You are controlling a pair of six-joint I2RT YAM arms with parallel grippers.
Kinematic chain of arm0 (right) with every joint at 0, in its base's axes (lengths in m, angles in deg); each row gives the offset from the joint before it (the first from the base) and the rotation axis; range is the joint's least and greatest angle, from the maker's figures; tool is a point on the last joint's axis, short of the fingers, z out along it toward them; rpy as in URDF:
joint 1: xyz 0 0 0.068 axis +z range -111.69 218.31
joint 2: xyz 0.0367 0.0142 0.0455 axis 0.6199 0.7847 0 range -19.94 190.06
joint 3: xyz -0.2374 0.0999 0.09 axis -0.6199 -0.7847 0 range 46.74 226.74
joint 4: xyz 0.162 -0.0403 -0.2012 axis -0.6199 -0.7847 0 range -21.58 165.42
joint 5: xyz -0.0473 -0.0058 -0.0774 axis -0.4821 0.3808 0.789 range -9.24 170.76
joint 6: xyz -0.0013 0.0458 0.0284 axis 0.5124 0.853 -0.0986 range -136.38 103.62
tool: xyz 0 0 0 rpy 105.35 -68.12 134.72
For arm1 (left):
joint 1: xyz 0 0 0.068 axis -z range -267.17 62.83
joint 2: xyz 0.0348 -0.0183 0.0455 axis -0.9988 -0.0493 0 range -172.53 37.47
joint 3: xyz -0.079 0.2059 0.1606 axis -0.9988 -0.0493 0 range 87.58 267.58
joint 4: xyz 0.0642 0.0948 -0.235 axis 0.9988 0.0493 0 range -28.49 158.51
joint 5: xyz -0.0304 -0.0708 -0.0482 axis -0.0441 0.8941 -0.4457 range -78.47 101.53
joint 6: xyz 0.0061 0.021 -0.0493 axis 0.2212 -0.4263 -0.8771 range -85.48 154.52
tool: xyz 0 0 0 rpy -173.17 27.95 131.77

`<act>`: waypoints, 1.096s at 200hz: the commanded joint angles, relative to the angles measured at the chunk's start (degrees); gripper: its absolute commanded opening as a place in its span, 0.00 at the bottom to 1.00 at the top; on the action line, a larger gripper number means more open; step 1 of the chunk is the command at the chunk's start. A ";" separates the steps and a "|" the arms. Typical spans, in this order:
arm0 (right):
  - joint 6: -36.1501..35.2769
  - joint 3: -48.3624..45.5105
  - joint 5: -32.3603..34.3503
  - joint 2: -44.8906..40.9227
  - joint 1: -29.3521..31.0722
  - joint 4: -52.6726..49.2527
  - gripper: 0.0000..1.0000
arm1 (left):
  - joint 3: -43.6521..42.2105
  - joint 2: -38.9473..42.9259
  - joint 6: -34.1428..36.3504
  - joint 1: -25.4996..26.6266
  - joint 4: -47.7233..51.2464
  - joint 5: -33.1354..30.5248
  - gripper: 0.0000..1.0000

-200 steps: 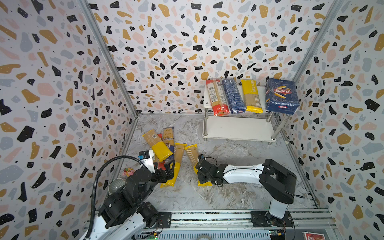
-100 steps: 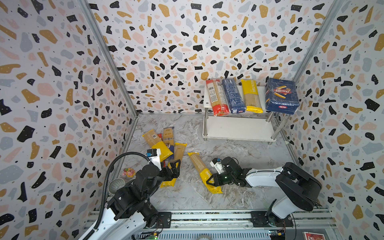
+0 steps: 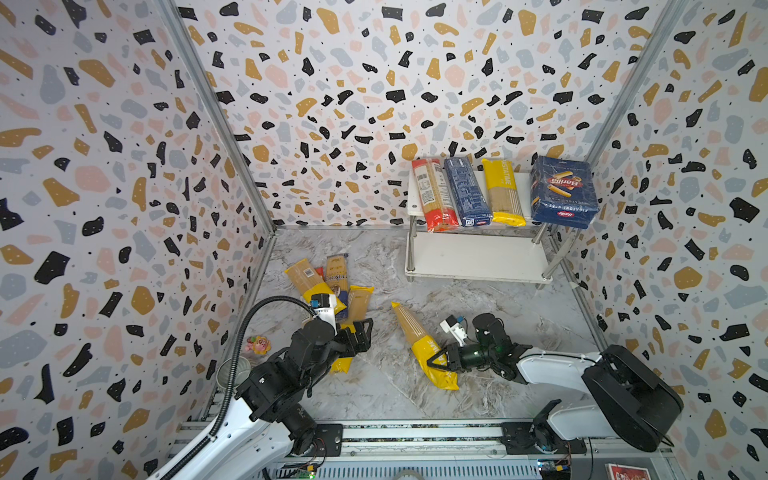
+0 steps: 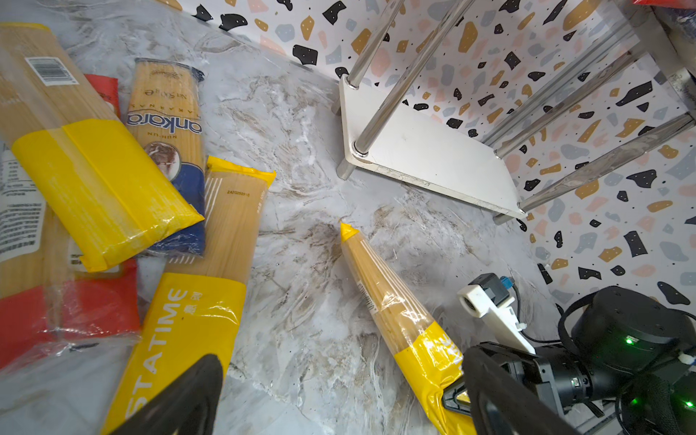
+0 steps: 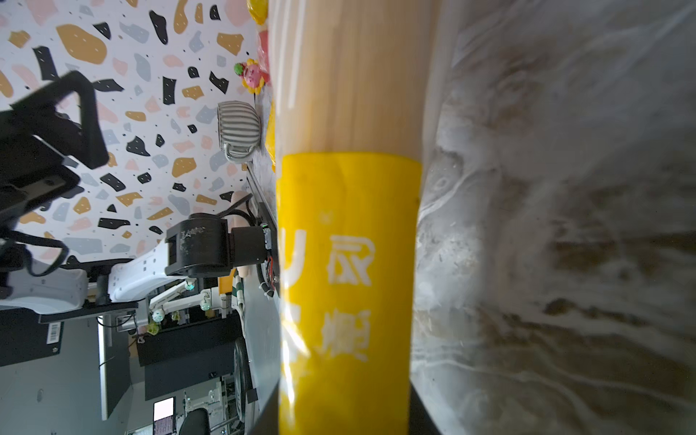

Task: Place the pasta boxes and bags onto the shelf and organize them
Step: 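Lift the yellow PASTATIME bag upright and carry it toward the shelf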

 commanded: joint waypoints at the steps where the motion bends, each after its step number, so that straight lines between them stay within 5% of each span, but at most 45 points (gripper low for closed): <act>1: -2.13 0.87 -5.10 -6.02 -2.73 4.13 0.18 | -0.42 -0.62 -0.41 -0.25 -3.61 0.81 0.99; 89: -6.37 2.26 -10.72 -13.49 -18.42 -4.18 0.18 | 0.80 -5.12 0.18 -0.24 -6.24 3.19 0.99; 219: -8.12 27.29 -5.74 7.08 -23.84 -2.66 0.17 | 1.28 -6.24 2.85 -0.23 -7.94 3.47 1.00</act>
